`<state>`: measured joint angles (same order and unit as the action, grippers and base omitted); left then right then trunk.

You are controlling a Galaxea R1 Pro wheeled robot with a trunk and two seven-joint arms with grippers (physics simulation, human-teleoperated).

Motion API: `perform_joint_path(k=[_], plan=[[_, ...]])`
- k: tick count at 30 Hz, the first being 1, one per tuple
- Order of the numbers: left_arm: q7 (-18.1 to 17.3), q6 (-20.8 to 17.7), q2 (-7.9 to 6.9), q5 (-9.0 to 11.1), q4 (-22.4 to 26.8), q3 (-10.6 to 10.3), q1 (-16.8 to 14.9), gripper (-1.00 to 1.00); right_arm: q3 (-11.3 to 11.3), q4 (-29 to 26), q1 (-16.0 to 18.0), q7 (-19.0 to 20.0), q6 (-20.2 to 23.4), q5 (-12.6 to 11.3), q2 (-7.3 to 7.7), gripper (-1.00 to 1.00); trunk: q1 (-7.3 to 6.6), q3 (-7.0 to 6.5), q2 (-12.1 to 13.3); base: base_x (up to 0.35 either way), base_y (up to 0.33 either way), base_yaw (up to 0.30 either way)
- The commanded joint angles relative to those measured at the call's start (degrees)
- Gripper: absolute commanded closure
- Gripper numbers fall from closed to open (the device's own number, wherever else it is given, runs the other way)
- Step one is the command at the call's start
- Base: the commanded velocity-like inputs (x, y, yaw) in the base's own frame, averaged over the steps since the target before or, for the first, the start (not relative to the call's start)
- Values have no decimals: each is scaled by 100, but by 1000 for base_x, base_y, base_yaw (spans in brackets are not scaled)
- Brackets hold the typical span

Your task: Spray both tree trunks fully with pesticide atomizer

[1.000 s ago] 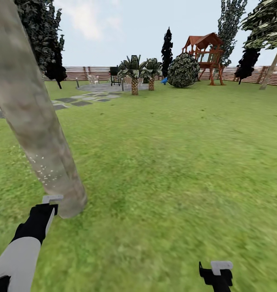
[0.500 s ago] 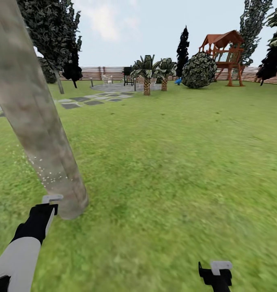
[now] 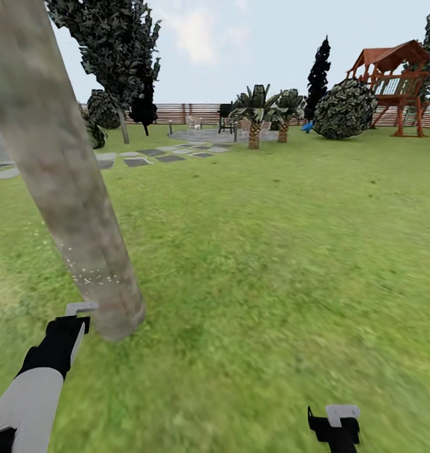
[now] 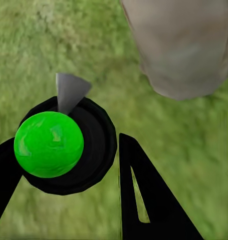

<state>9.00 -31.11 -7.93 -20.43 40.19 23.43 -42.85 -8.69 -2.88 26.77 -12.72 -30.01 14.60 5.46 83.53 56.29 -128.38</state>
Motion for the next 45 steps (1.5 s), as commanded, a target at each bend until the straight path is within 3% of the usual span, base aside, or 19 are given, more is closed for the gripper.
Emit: perform_joint_path(k=[1,14,36,45], plan=[[5,-27,2,-14,7,4,-4,100,-42,6,4,-20,-16,61,-1,-100,1,5,-2,208,-225,51],[5,-27,2,-14,11,4,-4,100,-37,6,4,-20,-17,61,-1,-100,1,5,-2,207,-225,24],[0,-47,-7,22,11,29,-4,100,-37,6,4,-13,-16,69,-9,-100,1,5,-2,173,-229,271],[-100,-147,-55,40,288,-1,-92,100,-37,6,4,-11,-14,70,-9,-100,1,5,-2,3,-275,275]])
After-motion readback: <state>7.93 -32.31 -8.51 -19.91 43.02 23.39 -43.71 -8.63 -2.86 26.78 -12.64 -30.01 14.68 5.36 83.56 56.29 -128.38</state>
